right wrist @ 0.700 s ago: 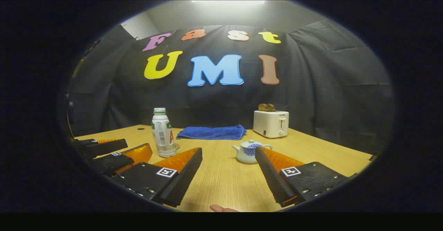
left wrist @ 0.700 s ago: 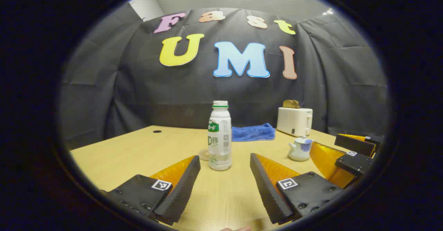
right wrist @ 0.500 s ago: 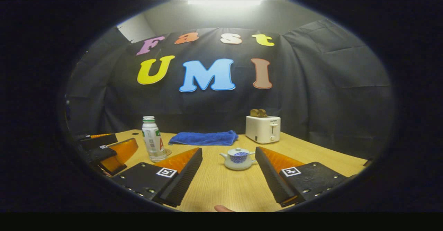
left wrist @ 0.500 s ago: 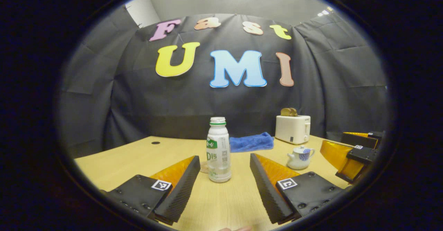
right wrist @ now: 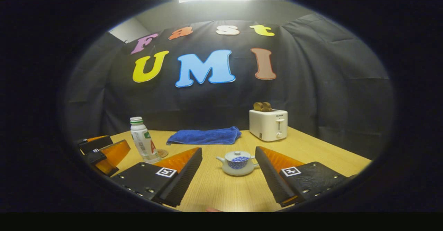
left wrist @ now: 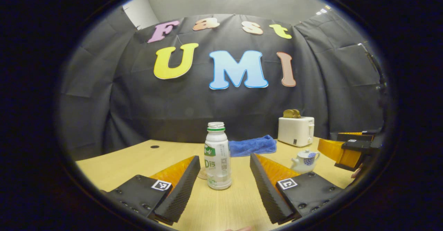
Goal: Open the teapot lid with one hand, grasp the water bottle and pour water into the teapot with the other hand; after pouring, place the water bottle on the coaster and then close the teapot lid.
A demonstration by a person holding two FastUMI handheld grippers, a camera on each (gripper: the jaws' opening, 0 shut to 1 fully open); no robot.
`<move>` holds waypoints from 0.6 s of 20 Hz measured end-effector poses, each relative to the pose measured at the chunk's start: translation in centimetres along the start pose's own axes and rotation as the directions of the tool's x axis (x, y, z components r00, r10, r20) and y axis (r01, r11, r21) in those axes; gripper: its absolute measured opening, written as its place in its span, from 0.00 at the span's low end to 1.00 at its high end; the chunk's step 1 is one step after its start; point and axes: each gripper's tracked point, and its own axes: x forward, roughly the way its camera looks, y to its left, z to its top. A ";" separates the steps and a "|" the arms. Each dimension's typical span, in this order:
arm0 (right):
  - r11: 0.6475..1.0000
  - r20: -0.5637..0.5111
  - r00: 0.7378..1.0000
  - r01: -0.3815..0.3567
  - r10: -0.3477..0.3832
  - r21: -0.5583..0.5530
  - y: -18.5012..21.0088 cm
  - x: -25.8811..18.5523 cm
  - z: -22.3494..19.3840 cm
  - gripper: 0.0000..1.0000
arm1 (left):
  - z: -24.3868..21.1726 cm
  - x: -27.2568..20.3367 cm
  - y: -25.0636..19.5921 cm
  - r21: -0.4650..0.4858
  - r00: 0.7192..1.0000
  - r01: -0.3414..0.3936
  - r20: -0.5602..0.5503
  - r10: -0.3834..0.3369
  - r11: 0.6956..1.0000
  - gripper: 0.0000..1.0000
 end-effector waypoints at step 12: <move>0.992 -0.055 0.995 0.079 -0.085 -0.102 -2.0 5.1 -1.2 0.94 | 1.7 2.7 0.1 0.054 0.996 0.084 0.029 -0.086 0.995 1.00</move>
